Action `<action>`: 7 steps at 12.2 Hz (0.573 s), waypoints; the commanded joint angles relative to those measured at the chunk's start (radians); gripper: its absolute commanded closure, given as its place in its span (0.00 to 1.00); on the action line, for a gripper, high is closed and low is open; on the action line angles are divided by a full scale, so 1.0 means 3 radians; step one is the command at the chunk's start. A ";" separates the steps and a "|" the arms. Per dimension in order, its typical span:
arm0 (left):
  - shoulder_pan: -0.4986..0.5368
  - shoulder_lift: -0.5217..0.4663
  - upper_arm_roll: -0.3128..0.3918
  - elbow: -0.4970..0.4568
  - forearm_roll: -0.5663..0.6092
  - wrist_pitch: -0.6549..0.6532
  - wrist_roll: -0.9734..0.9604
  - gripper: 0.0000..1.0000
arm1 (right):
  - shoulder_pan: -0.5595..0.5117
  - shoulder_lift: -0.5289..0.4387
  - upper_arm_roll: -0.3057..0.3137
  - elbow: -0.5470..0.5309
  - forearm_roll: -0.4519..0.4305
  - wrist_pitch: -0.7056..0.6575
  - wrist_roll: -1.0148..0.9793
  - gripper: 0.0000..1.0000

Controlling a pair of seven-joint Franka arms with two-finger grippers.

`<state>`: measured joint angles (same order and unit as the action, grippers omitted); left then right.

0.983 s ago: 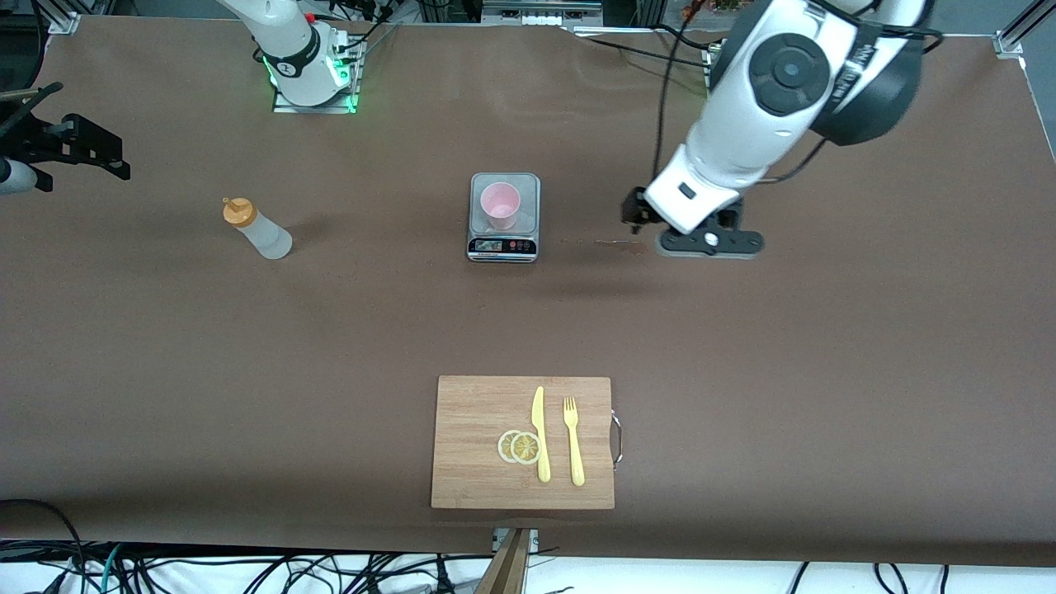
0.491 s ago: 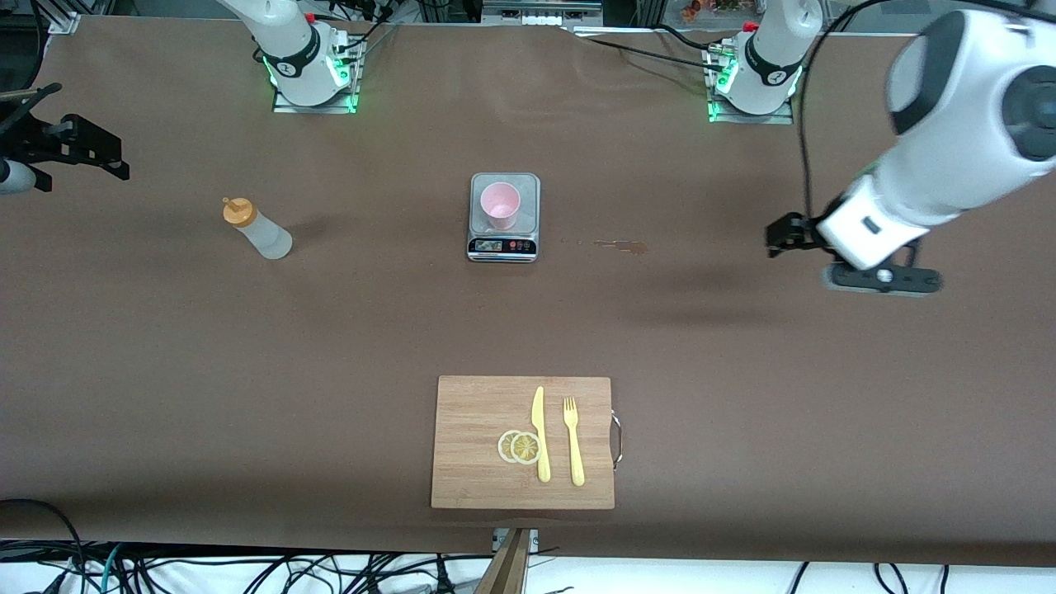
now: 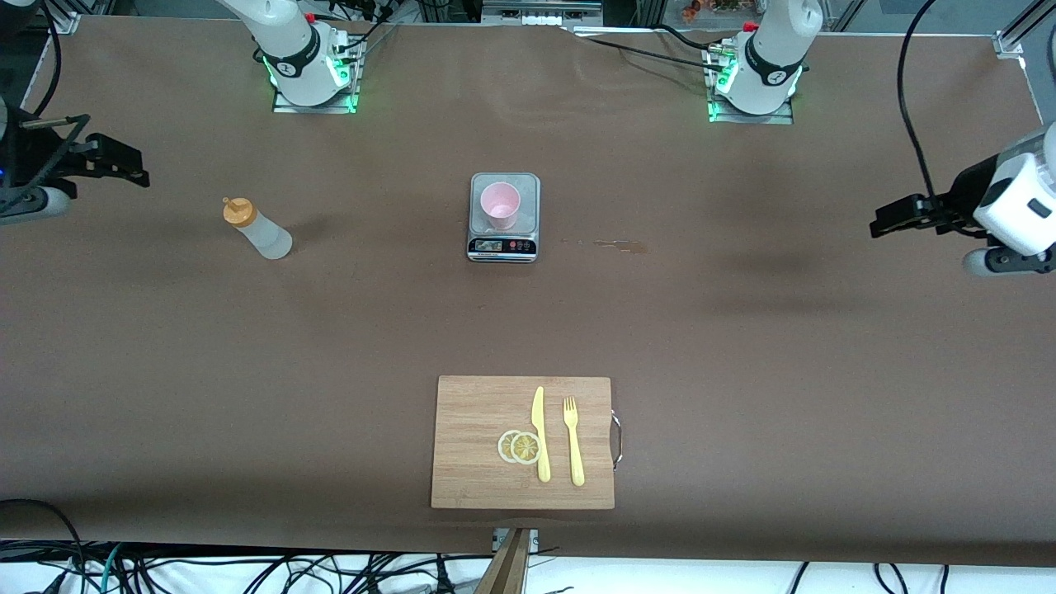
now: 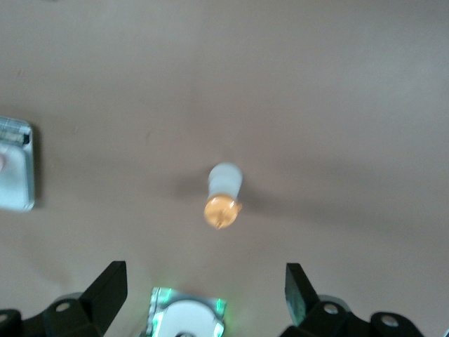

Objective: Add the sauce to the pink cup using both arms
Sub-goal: 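Reach the right gripper to the white sauce bottle and grasp it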

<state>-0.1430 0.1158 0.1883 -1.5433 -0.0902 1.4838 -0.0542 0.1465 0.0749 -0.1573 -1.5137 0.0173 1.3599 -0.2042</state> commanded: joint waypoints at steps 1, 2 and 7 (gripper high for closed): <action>0.0068 -0.0023 -0.0065 0.0021 0.0065 -0.0124 0.0242 0.00 | -0.0013 -0.0025 0.0008 0.0030 0.0172 -0.0247 -0.0243 0.00; 0.0078 -0.0018 -0.0075 0.0016 0.0065 -0.0129 0.0242 0.00 | -0.0028 -0.0025 -0.0012 0.0014 0.0172 -0.0319 -0.0918 0.00; 0.0027 0.0043 -0.0137 0.0036 0.0065 -0.0241 0.0242 0.00 | -0.0574 0.0062 0.0008 -0.0323 0.0299 0.0083 -0.3212 0.00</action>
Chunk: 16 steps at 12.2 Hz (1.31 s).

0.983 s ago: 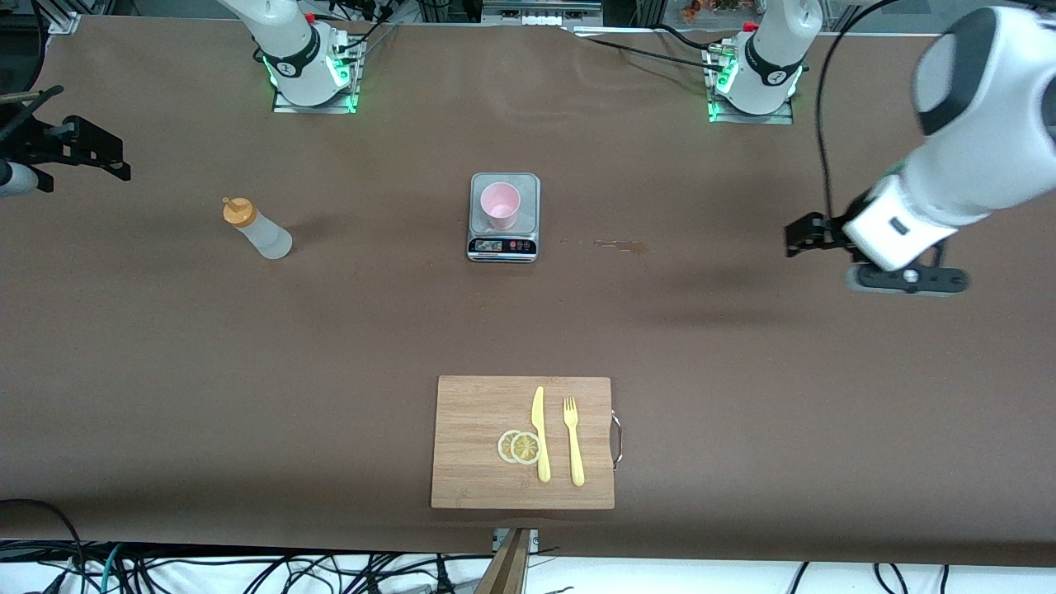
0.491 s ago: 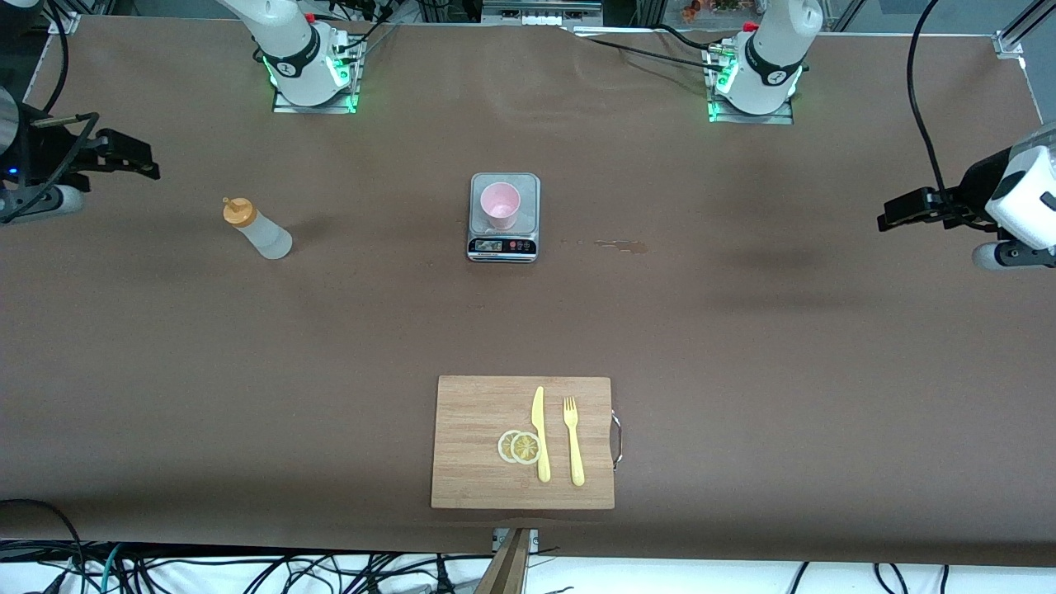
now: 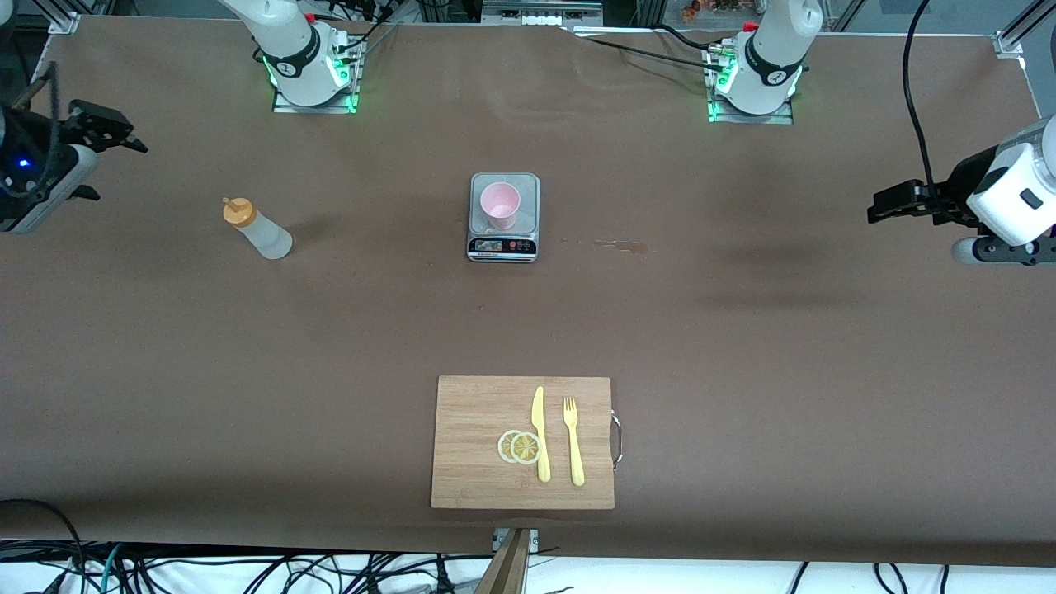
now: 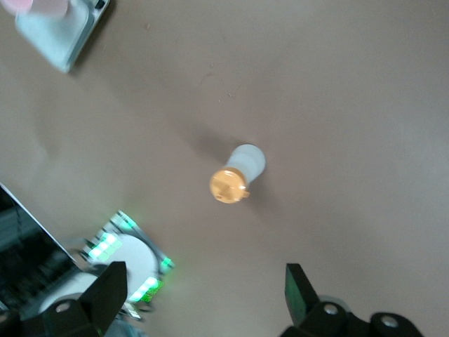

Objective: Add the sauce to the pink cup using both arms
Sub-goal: 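Reach the right gripper to the white sauce bottle and grasp it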

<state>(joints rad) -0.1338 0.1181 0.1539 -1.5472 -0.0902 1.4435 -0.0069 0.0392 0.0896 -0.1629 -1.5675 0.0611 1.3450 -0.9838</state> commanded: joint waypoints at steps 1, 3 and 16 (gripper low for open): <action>0.0001 0.0066 -0.0027 0.0044 0.0060 -0.0113 0.0084 0.00 | -0.0384 0.0114 0.0027 -0.0200 0.0367 0.0139 -0.0956 0.00; -0.0004 0.0072 -0.0027 0.0049 0.0065 -0.0118 0.0089 0.00 | -0.0636 0.0359 0.0027 -0.0266 0.0618 0.0230 -0.1860 0.00; 0.0027 0.0159 -0.0022 0.0208 0.0025 -0.0138 0.0141 0.00 | -0.1353 0.1782 0.0027 -0.1023 0.2092 0.0257 -0.5889 0.00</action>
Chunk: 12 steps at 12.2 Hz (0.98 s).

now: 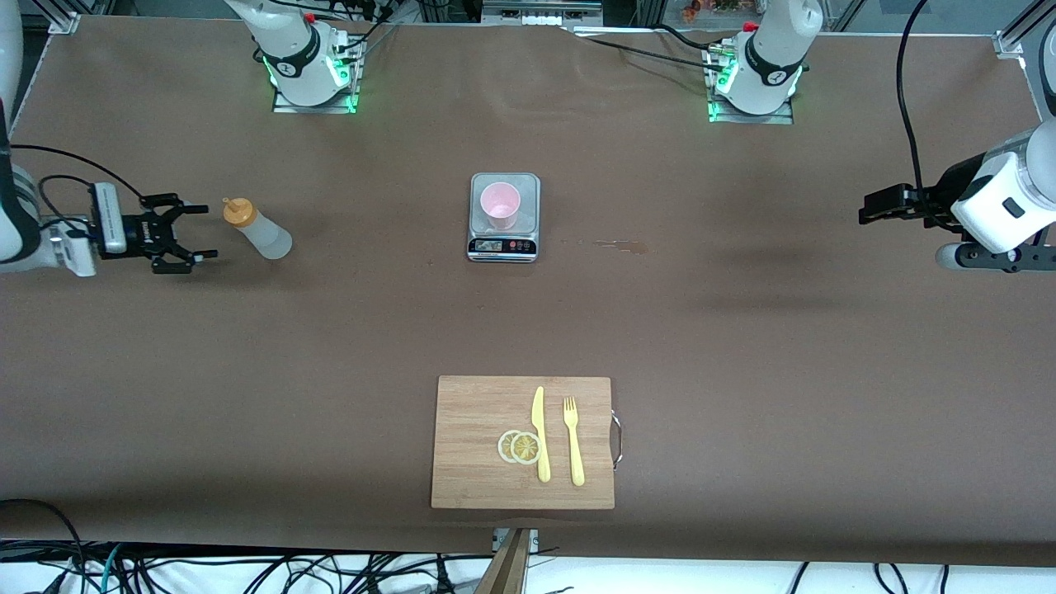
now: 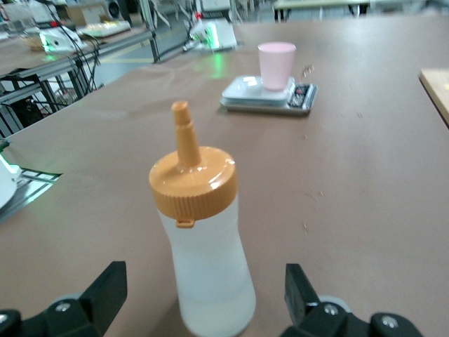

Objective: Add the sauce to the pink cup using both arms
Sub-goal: 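Reach the right gripper to the white sauce bottle and grasp it, then lift the sauce bottle with the right gripper toward the pink cup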

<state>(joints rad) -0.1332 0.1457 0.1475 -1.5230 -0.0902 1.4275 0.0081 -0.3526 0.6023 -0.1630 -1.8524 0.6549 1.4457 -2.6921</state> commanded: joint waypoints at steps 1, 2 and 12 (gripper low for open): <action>0.0025 0.0067 0.0004 0.0132 0.0019 -0.0085 0.0091 0.00 | -0.0047 0.0079 0.0027 -0.0150 0.0128 -0.0064 -0.0195 0.00; 0.0025 0.0072 -0.0001 0.0152 0.0024 -0.0085 0.0091 0.00 | -0.0047 0.0084 0.0027 -0.0211 0.0214 -0.0049 -0.0195 0.00; 0.0025 0.0102 -0.0001 0.0209 0.0019 -0.0100 0.0091 0.00 | 0.0080 0.0196 0.0221 -0.0432 0.0700 0.0069 -0.0409 1.00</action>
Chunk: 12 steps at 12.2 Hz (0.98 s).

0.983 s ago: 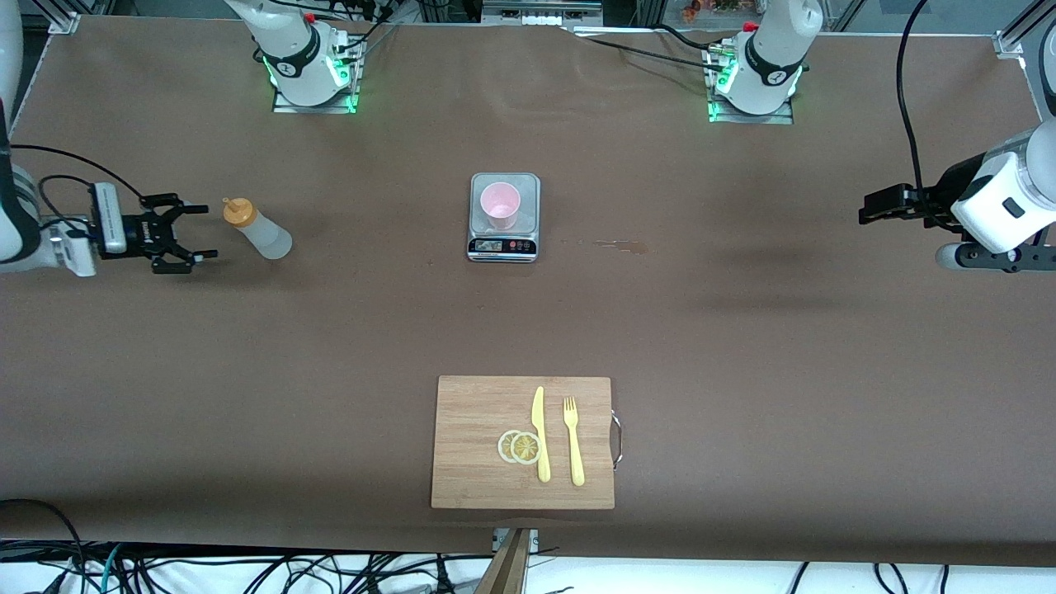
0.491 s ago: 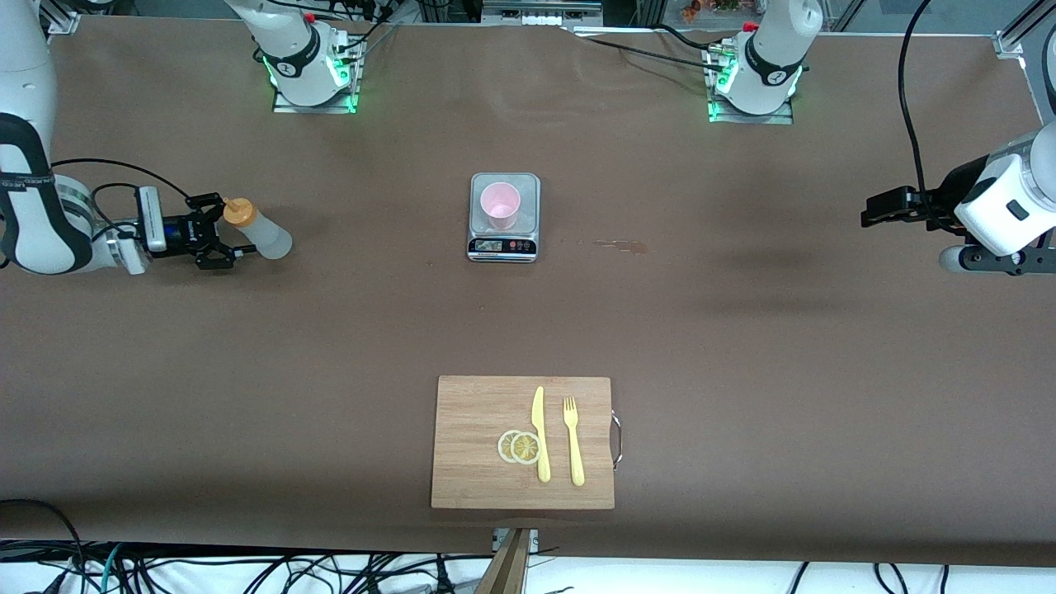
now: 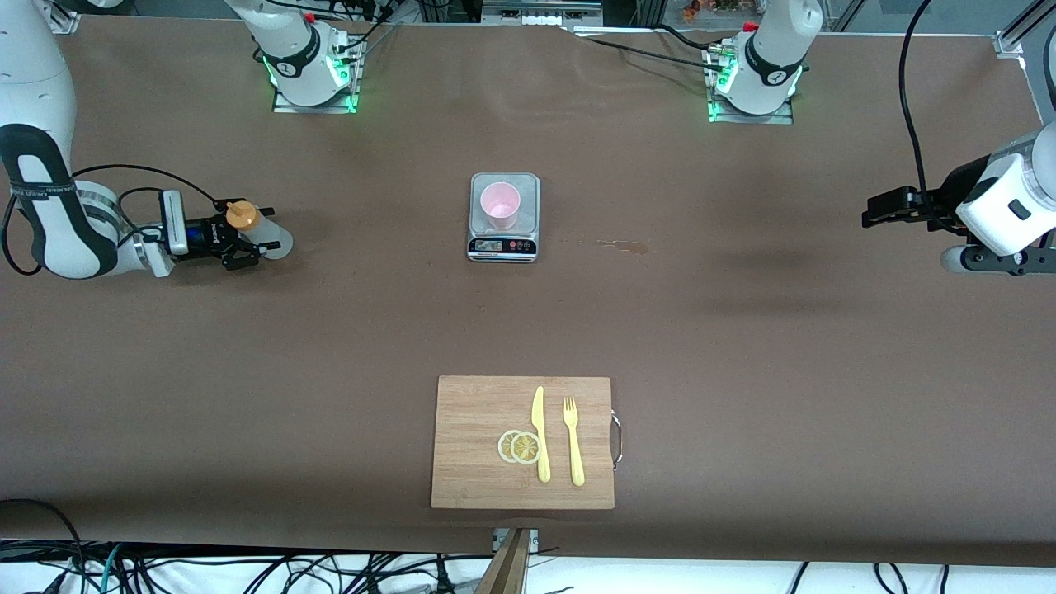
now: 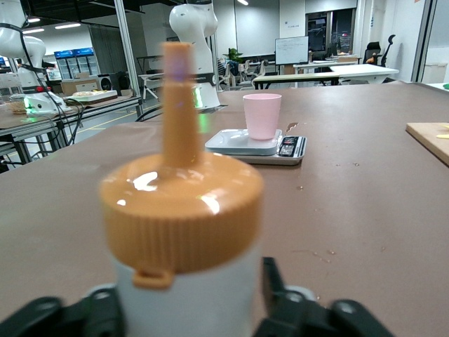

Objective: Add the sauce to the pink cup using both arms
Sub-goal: 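Lift the sauce bottle with the right gripper toward the pink cup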

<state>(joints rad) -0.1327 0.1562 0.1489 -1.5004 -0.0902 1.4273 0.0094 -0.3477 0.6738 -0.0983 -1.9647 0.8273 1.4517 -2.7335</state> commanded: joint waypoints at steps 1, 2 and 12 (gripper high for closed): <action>0.0023 0.0067 -0.0006 0.0134 0.0019 -0.0095 0.0086 0.00 | 0.0135 -0.0078 0.0000 -0.0047 0.0187 0.0064 -0.0231 1.00; 0.0023 0.0073 -0.0006 0.0134 0.0019 -0.0094 0.0086 0.00 | 0.0248 -0.0164 -0.0005 -0.0037 0.0223 0.0100 -0.0134 1.00; 0.0018 0.0073 -0.0006 0.0134 0.0019 -0.0100 0.0086 0.00 | 0.2363 -0.1248 -0.0812 -0.0307 0.0162 0.1245 0.2017 1.00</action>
<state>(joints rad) -0.1326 0.1588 0.1490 -1.4990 -0.0902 1.4258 0.0095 0.2469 0.3614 -0.2769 -1.9913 0.8801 1.7690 -2.2238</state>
